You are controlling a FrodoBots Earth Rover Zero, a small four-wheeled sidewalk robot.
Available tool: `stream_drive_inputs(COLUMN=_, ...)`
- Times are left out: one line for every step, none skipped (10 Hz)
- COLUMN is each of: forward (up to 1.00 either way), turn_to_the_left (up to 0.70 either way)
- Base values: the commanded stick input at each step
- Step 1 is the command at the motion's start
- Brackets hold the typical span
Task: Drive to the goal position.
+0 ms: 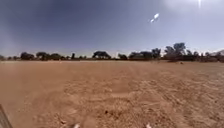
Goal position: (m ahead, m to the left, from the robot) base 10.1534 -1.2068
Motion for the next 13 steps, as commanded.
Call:
stream_drive_inputs(forward=0.45, turn_to_the_left=0.00)
stream_drive_inputs(forward=0.45, turn_to_the_left=0.00)
stream_drive_inputs(forward=0.45, turn_to_the_left=0.00)
stream_drive_inputs(forward=0.45, turn_to_the_left=0.00)
stream_drive_inputs(forward=0.45, turn_to_the_left=0.00)
stream_drive_inputs(forward=0.45, turn_to_the_left=0.00)
stream_drive_inputs(forward=0.45, turn_to_the_left=0.00)
stream_drive_inputs(forward=0.45, turn_to_the_left=0.00)
stream_drive_inputs(forward=0.45, turn_to_the_left=0.00)
stream_drive_inputs(forward=0.45, turn_to_the_left=0.00)
stream_drive_inputs(forward=0.45, turn_to_the_left=0.00)
stream_drive_inputs(forward=0.45, turn_to_the_left=0.00)
stream_drive_inputs(forward=0.45, turn_to_the_left=0.00)
